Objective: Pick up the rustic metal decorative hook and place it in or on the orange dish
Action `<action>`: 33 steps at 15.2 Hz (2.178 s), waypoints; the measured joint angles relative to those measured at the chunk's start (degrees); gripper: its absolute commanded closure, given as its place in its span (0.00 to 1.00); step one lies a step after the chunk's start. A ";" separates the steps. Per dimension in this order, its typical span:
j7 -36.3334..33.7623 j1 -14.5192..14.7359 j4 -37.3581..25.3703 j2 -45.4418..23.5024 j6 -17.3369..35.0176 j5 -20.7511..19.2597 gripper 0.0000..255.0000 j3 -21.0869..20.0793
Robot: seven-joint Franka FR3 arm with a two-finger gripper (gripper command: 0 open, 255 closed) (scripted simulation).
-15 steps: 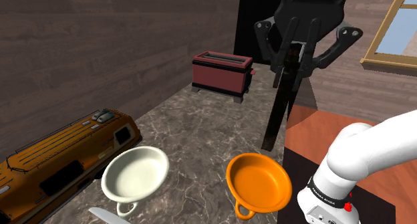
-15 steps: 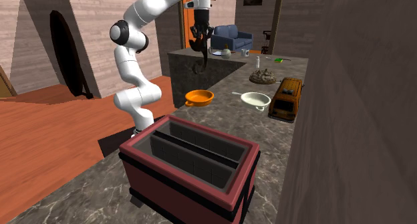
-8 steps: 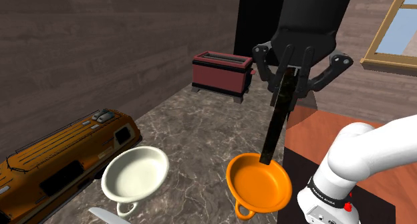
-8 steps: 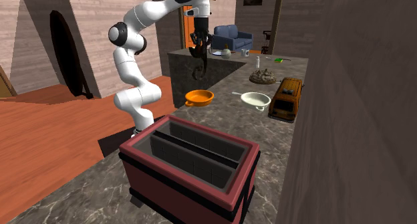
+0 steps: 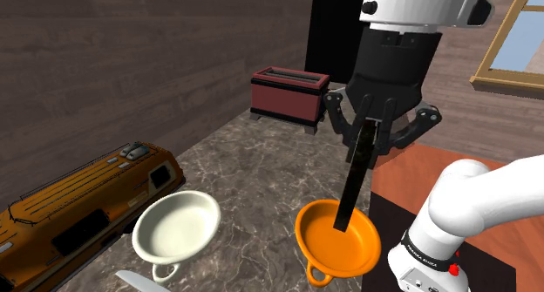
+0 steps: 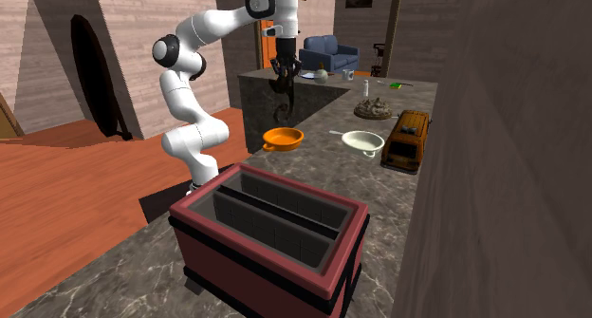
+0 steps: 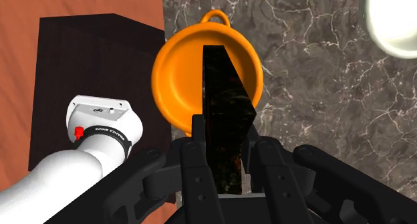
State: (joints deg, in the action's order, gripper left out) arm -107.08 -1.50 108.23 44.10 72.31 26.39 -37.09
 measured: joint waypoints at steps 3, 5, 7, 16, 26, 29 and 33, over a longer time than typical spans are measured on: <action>0.65 0.50 3.37 1.40 1.98 0.54 1.00 -0.20; 1.06 0.75 5.39 2.14 3.27 0.86 1.00 -0.42; 1.20 1.15 7.35 3.07 4.36 1.38 1.00 -0.71; 1.63 1.58 10.28 4.19 6.26 2.04 0.00 -1.22; 0.49 0.31 2.76 0.98 1.92 0.50 0.00 -0.40; 0.23 0.10 1.04 0.36 0.73 0.15 0.00 -0.08; 0.19 0.14 0.86 0.38 0.51 0.12 0.00 0.00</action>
